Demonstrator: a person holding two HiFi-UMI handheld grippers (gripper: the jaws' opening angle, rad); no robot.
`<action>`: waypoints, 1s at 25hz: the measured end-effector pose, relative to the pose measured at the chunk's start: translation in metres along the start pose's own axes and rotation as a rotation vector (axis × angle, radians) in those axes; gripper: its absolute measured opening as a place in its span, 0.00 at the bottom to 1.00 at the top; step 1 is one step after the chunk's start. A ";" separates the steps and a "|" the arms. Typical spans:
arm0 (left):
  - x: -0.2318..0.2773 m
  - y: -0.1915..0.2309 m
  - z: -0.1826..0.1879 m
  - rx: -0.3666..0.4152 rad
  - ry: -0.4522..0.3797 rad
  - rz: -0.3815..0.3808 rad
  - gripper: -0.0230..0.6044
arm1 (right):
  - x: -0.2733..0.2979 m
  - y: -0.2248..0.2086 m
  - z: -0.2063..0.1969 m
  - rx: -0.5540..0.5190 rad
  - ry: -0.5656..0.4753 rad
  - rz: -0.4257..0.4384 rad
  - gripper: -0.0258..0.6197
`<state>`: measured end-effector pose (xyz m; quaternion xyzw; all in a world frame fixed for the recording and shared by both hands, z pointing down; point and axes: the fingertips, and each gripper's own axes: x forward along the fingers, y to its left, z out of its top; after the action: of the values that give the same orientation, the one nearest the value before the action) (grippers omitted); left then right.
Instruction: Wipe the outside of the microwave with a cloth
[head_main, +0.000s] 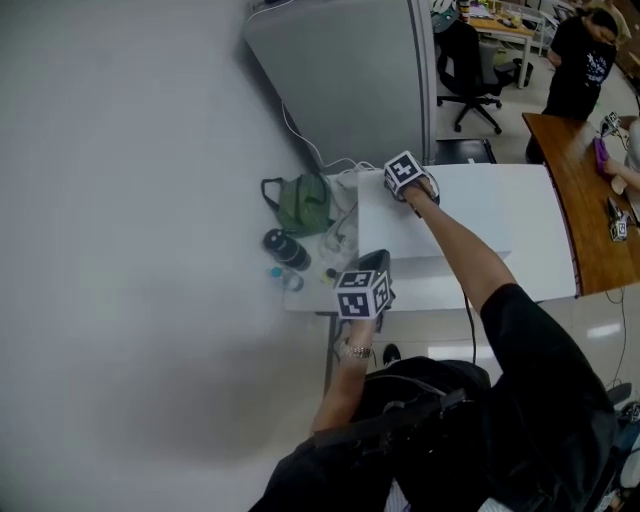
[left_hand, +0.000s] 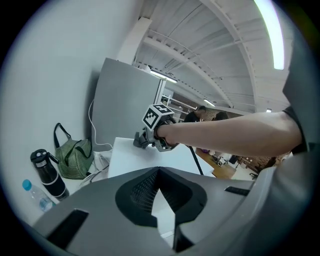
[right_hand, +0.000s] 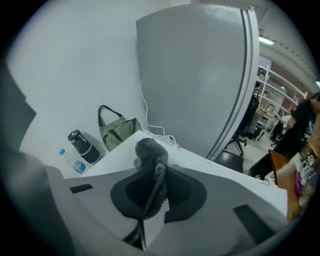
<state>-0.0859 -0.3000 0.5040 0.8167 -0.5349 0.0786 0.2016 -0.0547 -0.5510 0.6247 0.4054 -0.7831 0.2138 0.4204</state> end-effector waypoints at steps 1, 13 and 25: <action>0.006 -0.005 0.000 0.000 0.003 -0.021 0.03 | -0.004 -0.018 -0.008 0.016 0.003 -0.019 0.09; 0.045 -0.043 -0.007 0.044 0.064 -0.138 0.03 | -0.100 -0.248 -0.163 0.350 0.051 -0.316 0.10; 0.039 -0.010 -0.004 0.045 0.062 -0.051 0.03 | -0.066 0.045 0.003 0.046 -0.175 0.135 0.09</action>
<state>-0.0601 -0.3275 0.5181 0.8316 -0.5056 0.1107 0.2013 -0.0719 -0.4970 0.5681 0.3784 -0.8372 0.2232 0.3257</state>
